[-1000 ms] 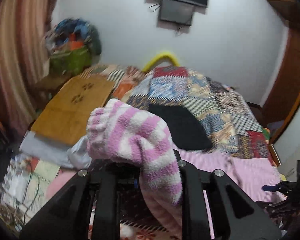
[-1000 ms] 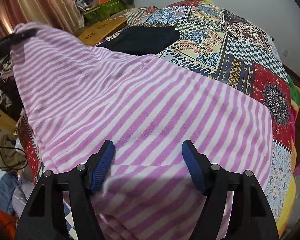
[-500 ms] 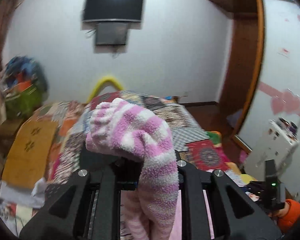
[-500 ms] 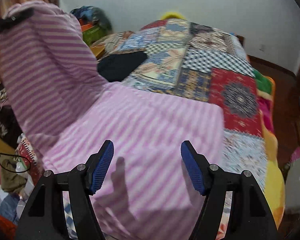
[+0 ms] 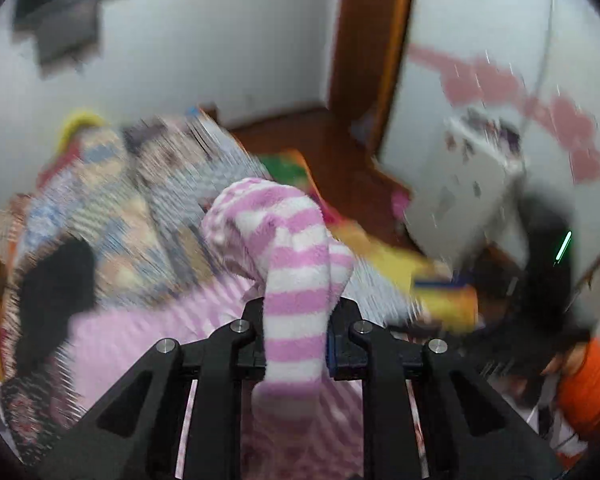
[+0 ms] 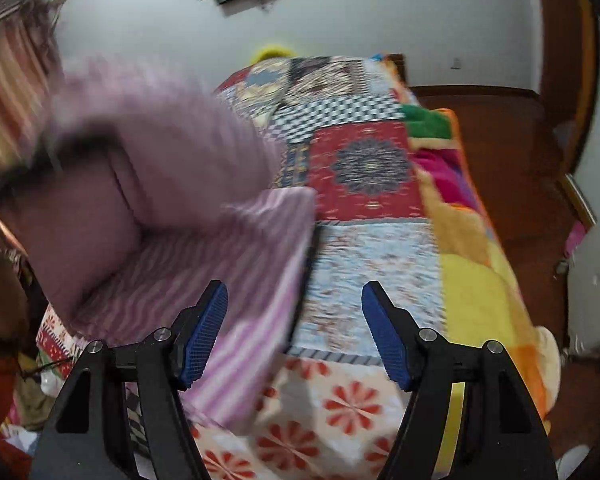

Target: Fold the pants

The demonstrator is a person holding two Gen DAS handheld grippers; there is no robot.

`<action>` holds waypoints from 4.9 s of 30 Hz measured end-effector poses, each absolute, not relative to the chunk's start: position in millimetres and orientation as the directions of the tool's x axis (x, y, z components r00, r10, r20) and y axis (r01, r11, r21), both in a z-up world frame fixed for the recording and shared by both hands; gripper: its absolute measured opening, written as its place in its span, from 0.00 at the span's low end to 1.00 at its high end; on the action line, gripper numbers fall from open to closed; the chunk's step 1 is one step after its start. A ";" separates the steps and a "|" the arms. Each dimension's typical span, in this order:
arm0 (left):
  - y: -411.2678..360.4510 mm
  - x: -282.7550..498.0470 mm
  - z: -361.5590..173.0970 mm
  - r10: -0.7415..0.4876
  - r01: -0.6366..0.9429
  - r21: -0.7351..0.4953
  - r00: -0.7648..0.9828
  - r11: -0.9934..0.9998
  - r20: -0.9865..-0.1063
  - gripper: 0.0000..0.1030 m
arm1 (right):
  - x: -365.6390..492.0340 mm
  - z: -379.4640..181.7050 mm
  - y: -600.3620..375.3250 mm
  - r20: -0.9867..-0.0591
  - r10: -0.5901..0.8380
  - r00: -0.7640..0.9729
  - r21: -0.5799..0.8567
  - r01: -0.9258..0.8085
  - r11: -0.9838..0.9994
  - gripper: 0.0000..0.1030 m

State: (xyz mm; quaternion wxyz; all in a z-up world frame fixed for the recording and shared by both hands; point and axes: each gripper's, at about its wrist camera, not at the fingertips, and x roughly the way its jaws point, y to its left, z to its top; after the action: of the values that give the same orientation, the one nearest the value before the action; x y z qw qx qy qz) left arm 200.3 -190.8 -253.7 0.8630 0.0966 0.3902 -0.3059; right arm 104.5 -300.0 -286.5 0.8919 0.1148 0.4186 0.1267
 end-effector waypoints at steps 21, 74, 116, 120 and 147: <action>-176.4 167.0 -274.9 -0.465 0.604 -0.150 0.407 0.782 -0.786 0.64 | 80.4 -284.8 -322.4 -0.701 0.318 0.639 0.351 -0.080 0.933 0.65; -94.5 203.7 -338.3 -0.321 0.248 -0.231 0.435 0.941 -0.841 0.62 | 292.5 -377.7 -255.1 -0.877 0.226 0.425 0.126 -0.250 0.960 0.70; -9.9 241.1 -362.2 -0.173 0.183 -0.098 0.457 0.978 -0.872 0.55 | 163.8 -342.4 -245.3 -0.849 0.325 0.416 0.191 -0.333 0.924 0.77; -23.3 220.1 -356.6 -0.226 0.200 -0.149 0.446 0.968 -0.866 0.55 | 173.1 -352.8 -274.2 -0.864 0.234 0.445 0.125 -0.259 0.958 0.77; -102.8 361.0 -319.6 -0.329 0.351 -0.174 0.453 0.920 -0.829 0.50 | 222.9 -308.9 -296.8 -0.713 0.281 0.643 0.229 -0.166 0.959 0.77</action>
State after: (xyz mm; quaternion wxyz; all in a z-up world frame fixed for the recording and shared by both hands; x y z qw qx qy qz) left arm 361.0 -102.8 -319.6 0.8522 0.0113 0.4835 -0.1994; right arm 222.9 -296.8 -308.9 0.9035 0.0711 0.4041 0.1239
